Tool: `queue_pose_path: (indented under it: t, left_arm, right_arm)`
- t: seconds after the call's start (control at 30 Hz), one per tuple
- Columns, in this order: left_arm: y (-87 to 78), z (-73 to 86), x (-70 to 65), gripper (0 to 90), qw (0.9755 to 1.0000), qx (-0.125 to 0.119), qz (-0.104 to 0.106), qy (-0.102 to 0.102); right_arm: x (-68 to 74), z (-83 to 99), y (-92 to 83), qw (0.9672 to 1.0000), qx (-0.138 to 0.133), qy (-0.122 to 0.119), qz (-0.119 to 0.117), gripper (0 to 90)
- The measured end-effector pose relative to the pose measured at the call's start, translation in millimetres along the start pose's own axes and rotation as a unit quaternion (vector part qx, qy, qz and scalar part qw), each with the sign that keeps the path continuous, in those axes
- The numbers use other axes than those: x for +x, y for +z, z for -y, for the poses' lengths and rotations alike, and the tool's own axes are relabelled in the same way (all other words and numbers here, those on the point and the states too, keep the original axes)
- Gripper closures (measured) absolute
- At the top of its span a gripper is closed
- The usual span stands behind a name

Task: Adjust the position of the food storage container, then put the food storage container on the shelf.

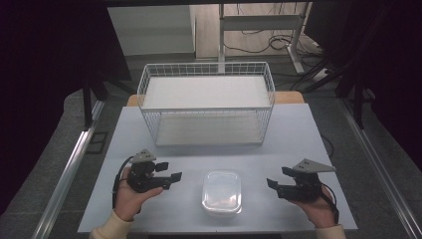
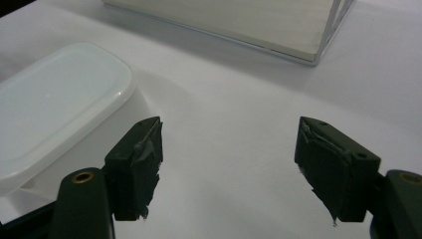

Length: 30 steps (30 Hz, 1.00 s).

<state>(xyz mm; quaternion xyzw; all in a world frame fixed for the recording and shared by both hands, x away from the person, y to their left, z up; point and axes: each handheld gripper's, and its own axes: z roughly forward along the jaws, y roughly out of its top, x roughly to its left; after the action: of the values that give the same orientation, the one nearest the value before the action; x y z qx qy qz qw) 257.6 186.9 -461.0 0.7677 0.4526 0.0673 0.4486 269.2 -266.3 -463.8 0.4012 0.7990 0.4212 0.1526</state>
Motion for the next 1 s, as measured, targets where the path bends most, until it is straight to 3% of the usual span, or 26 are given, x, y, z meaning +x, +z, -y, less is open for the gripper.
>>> queue_pose_path:
  t: [0.27,0.53,0.7,1.0]
  left_arm:
    - [-1.5,-5.4,-5.6,28.0,0.9997,-0.005,0.020,-0.012]
    - [3.2,-6.5,-7.6,28.4,0.9982,0.003,0.050,-0.033]
    - [8.3,-8.2,-9.8,28.8,0.9960,0.011,0.072,-0.052]
    - [23.4,-12.7,-13.4,29.8,0.9936,0.028,0.088,-0.065]
  right_arm:
    - [5.0,-2.1,-1.0,0.9994,-0.032,0.016,-0.006,26.8]
    - [14.5,-7.8,3.2,0.9977,-0.023,0.056,-0.032,27.9]
    - [23.7,-11.2,5.0,0.9934,-0.025,0.099,-0.052,29.0]
    - [38.3,-20.1,17.8,0.9908,-0.007,0.108,-0.081,31.8]
